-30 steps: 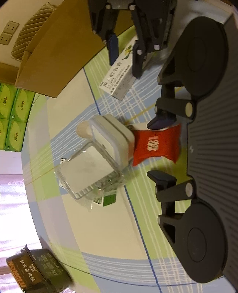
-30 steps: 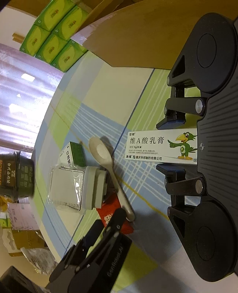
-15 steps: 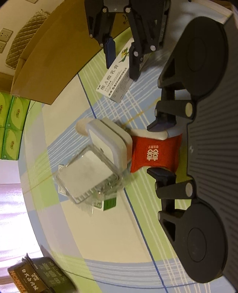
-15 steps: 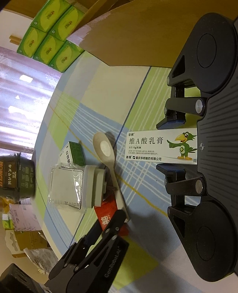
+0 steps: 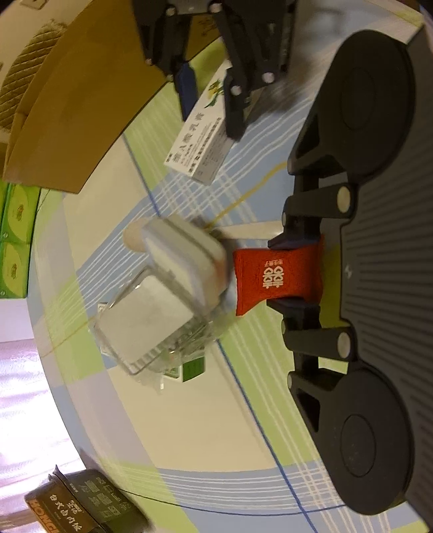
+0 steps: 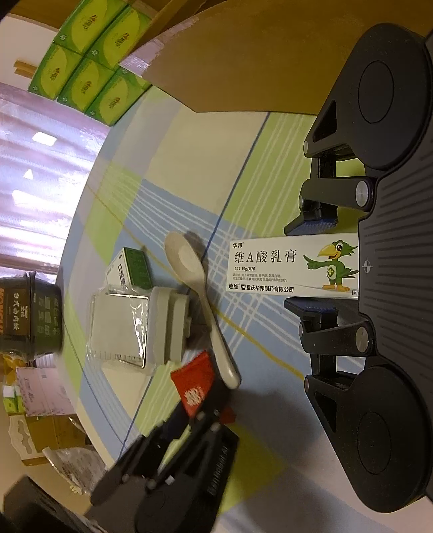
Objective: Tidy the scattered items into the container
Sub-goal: 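Grasp the red candy packet with the left tool while the right tool grasps the white ointment box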
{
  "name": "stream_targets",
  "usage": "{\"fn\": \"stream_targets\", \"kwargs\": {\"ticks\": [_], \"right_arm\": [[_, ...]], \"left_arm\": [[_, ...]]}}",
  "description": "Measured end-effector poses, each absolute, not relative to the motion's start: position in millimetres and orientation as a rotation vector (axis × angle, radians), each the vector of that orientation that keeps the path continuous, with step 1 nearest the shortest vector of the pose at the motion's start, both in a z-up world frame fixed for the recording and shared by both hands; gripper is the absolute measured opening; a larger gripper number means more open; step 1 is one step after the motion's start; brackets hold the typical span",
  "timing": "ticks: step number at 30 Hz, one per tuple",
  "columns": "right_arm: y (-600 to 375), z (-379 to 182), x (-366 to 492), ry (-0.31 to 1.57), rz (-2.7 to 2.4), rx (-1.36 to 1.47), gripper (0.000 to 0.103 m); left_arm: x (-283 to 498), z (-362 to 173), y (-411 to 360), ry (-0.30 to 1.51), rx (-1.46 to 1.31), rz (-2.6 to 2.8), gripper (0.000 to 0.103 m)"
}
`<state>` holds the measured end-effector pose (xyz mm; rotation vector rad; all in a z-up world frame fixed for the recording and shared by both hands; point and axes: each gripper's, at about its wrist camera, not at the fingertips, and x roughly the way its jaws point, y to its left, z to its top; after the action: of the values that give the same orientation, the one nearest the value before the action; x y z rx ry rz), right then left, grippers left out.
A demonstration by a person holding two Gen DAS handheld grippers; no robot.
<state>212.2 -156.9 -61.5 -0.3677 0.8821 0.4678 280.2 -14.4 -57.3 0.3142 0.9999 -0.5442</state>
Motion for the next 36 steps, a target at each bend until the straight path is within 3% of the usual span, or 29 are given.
{"fn": "stream_targets", "kwargs": {"ticks": [12, 21, 28, 36], "right_arm": [[-165.2, -55.2, 157.8, 0.924, 0.502, -0.286, 0.042], [-169.1, -60.3, 146.2, 0.934, 0.494, -0.284, 0.042], [-171.8, -63.6, 149.0, 0.926, 0.501, -0.271, 0.042], [-171.4, -58.9, 143.8, 0.907, 0.497, -0.264, 0.041]], "left_arm": [[171.1, -53.0, -4.1, 1.009, 0.335, -0.567, 0.024], [172.8, -54.8, -10.7, 1.021, 0.367, -0.543, 0.033], [171.1, -55.5, -12.5, 1.033, 0.352, -0.544, 0.024], [158.0, -54.9, -12.0, 1.037, 0.32, -0.536, 0.022]]}}
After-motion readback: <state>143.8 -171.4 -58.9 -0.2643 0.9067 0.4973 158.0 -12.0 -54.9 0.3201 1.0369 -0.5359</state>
